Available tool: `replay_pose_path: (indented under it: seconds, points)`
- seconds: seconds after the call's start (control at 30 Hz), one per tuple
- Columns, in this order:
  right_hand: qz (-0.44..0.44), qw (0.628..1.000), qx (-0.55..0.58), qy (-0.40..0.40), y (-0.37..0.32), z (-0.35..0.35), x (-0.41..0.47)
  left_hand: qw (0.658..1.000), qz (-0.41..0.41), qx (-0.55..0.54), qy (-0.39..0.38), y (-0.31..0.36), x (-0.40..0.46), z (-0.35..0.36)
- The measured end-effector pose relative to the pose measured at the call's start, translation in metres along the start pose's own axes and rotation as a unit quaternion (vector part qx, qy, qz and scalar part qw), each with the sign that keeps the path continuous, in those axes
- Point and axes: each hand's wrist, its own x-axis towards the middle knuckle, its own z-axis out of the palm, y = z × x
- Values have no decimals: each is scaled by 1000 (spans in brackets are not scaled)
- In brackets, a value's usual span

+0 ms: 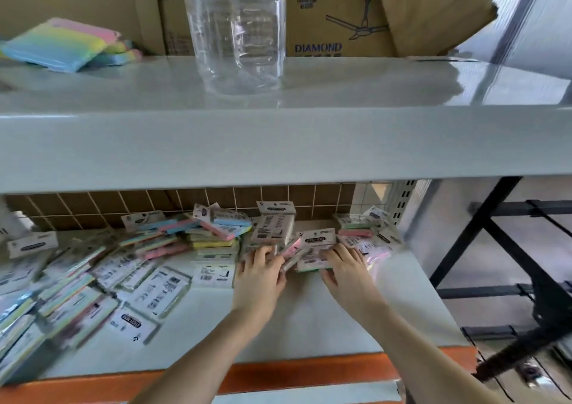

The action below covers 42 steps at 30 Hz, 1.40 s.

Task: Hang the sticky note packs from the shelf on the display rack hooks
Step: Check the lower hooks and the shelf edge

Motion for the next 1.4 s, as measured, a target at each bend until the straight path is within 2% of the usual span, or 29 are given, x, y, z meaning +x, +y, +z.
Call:
replay_pose_path:
  seconds: [0.13,0.27,0.37,0.43,0.5,0.6,0.7,0.77,0.83,0.87,0.97,1.13,1.2,1.3,1.4]
  points:
    - [17,996,89,-9,-7,-9,-10,985,-2,-151,87,-13,-17,-9]
    - [128,971,203,18,-17,-24,-11,959,-25,-232,159,-15,-21,-27]
    - [232,924,302,31,-22,-34,-10,927,-93,-337,133,-12,-19,-41]
    - [279,879,384,45,-25,-40,-13,890,-113,-429,105,-11,-17,-48]
    - [325,813,480,60,-29,-44,-17,826,-167,-534,78,-12,-12,-54]
    - [371,695,608,97,-36,-52,-27,703,-270,-657,22,-10,-8,-58]
    - [393,578,699,149,-39,-64,-36,577,-294,-760,-51,-3,-11,-60]
    - [401,527,727,184,-36,-73,-45,507,-287,-807,-98,4,-14,-59]
    - [398,508,738,198,-32,-83,-54,456,-285,-829,-152,15,-15,-57]
    - [394,503,744,197,-30,-87,-59,448,-280,-831,-176,21,-16,-56]
    - [393,503,743,204,-21,-100,-73,459,-238,-825,-227,46,-19,-54]
    - [399,545,669,310,2,-123,-99,490,-173,-816,-254,95,-26,-62]
    - [394,571,644,323,12,-133,-114,512,-159,-803,-261,119,-31,-64]
    - [374,589,656,288,22,-148,-140,546,-146,-779,-271,161,-44,-68]
    - [327,627,652,273,29,-165,-167,612,-115,-738,-259,209,-65,-74]
